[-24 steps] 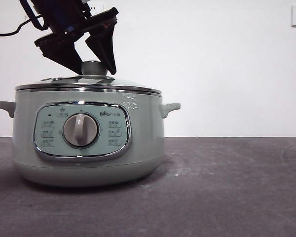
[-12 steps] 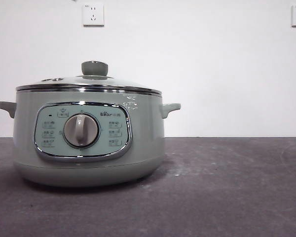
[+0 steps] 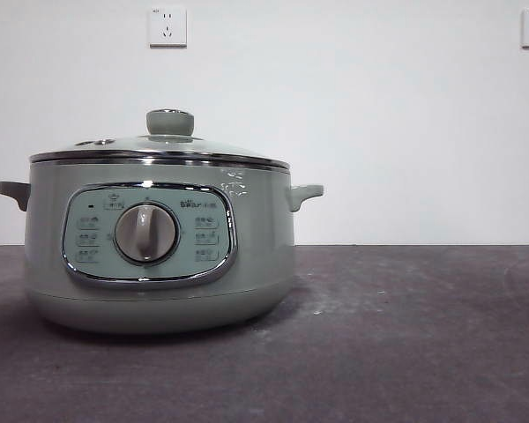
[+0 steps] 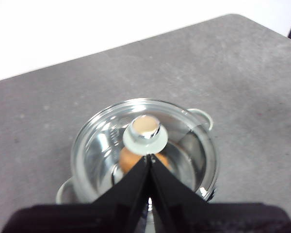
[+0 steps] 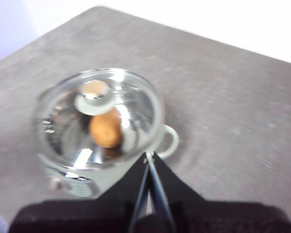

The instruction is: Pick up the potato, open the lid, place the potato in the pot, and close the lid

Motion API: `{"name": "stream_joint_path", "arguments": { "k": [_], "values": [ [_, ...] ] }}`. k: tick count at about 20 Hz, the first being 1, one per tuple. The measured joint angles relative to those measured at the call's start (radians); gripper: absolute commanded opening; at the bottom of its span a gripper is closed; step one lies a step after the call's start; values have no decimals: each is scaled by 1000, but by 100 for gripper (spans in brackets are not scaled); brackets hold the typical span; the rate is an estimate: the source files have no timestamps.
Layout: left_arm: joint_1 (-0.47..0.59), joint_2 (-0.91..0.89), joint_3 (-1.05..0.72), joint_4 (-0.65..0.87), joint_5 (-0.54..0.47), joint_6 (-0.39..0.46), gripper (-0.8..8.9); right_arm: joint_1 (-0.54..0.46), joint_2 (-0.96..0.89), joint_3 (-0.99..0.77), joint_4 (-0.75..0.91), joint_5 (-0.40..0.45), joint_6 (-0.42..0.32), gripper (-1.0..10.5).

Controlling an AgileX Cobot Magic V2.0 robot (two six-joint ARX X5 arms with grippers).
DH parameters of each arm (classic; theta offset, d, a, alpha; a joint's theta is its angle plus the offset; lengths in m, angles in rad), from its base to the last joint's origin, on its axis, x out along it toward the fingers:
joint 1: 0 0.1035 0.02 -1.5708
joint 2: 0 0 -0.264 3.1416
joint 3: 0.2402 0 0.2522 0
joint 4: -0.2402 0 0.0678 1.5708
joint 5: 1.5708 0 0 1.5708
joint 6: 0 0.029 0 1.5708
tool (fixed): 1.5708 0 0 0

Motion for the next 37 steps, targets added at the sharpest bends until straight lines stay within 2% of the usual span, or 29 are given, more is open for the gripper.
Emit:
{"name": "stream_joint_path", "arguments": {
  "k": [2,6,8,15,25,27,31,34,37],
  "values": [
    [-2,-121,-140,45,-58,0,-8,0,-102,-165,98,47,29,-16],
    [-3,-322,-363,127,-66,-1,-8,0,-275,-449,251,57,69,-16],
    [-3,-348,-407,161,-67,-1,-4,0,-299,-502,261,57,82,-16],
    [-3,-307,-424,118,-67,-10,-4,0,-286,-522,239,57,132,-16],
    [4,-235,-424,107,-65,-9,-4,0,-286,-522,239,58,138,-16],
    [50,-269,-424,109,-55,-8,-3,0,-286,-522,239,58,138,-16],
    [238,-400,-455,127,2,-8,-4,0,-286,-522,239,58,138,-16],
    [349,-513,-572,232,4,-8,-4,0,-286,-522,239,58,138,-16],
    [398,-617,-731,384,5,-8,-4,0,-286,-522,239,58,138,-16]
  ]
}}
